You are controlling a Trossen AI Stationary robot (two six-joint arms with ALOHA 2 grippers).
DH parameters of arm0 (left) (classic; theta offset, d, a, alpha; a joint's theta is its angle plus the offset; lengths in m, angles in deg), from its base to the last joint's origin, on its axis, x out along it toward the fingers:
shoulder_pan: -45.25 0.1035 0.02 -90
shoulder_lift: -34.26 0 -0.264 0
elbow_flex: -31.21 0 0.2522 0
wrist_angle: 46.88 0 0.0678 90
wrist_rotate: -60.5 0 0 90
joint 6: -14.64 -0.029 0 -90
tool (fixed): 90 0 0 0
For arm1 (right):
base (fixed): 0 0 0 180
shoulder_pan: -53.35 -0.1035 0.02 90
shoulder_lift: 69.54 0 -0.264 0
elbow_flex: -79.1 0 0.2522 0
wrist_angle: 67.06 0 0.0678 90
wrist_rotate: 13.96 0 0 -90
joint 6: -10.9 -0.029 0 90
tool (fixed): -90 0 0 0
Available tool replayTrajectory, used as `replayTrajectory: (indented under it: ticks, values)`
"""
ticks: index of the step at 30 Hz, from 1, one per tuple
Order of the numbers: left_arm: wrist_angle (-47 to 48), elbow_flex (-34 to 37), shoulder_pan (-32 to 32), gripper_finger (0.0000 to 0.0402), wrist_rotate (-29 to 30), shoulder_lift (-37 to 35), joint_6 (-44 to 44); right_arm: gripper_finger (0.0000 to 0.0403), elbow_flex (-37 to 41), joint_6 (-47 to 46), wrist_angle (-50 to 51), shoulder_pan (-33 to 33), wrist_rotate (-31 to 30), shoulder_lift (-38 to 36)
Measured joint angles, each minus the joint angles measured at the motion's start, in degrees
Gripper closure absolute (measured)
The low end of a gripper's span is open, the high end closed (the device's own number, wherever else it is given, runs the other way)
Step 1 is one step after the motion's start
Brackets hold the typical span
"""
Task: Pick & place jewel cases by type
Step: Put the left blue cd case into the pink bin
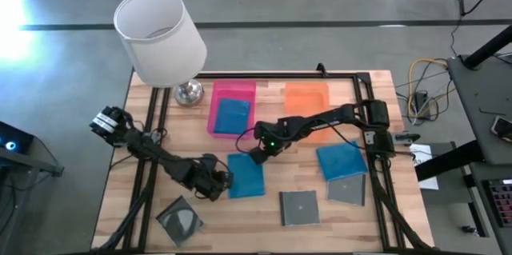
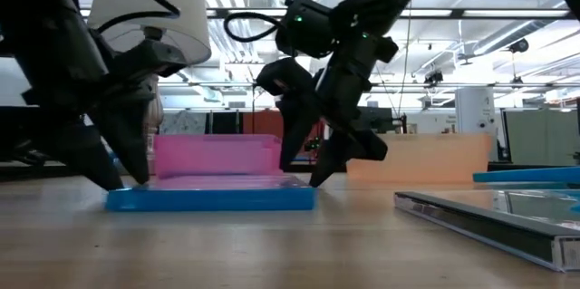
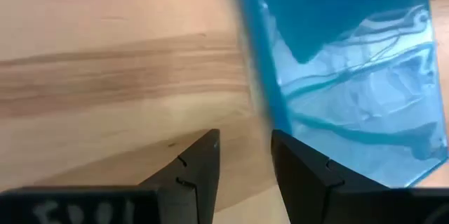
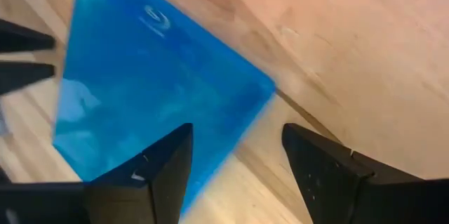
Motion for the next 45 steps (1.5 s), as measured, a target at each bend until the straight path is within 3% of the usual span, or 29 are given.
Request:
replayTrajectory:
  ticks: [8, 15, 26, 30, 34, 39, 45]
  values:
    - [-5.95, -0.09, 2.76, 0.0288, -3.43, 2.69, -5.84, 0.0179, 0.59, -0.8, -3.76, -2.25, -0.29, 0.22]
    - [-0.53, -0.15, 2.28, 0.0288, -4.78, -0.52, -5.08, 0.0179, -2.35, 6.86, -1.72, -2.55, 4.76, -0.01]
    - [0.4, 0.41, 1.7, 0.0288, -3.85, -1.11, -3.14, 0.0179, -10.55, 13.86, -10.63, -3.32, 13.91, 0.13]
    - [0.34, 0.41, 1.7, 0.0288, -3.31, -1.1, -2.56, 0.0179, -14.05, 12.22, -10.16, -3.74, 11.79, 0.17]
    - [0.74, -0.02, 0.85, 0.0288, 1.4, -1.2, -0.99, 0.0181, -13.7, 11.65, -3.79, -3.5, 10.15, 0.23]
    - [0.75, -0.29, -0.35, 0.0288, 6.37, -1.52, 0.69, 0.0214, -10.65, 10.18, -1.59, -3.06, 9.75, 0.35]
    - [0.73, -0.29, -0.79, 0.0288, 8.84, -1.65, 1.55, 0.0308, -10.03, 8.54, -2.42, -3.02, 10.2, 0.26]
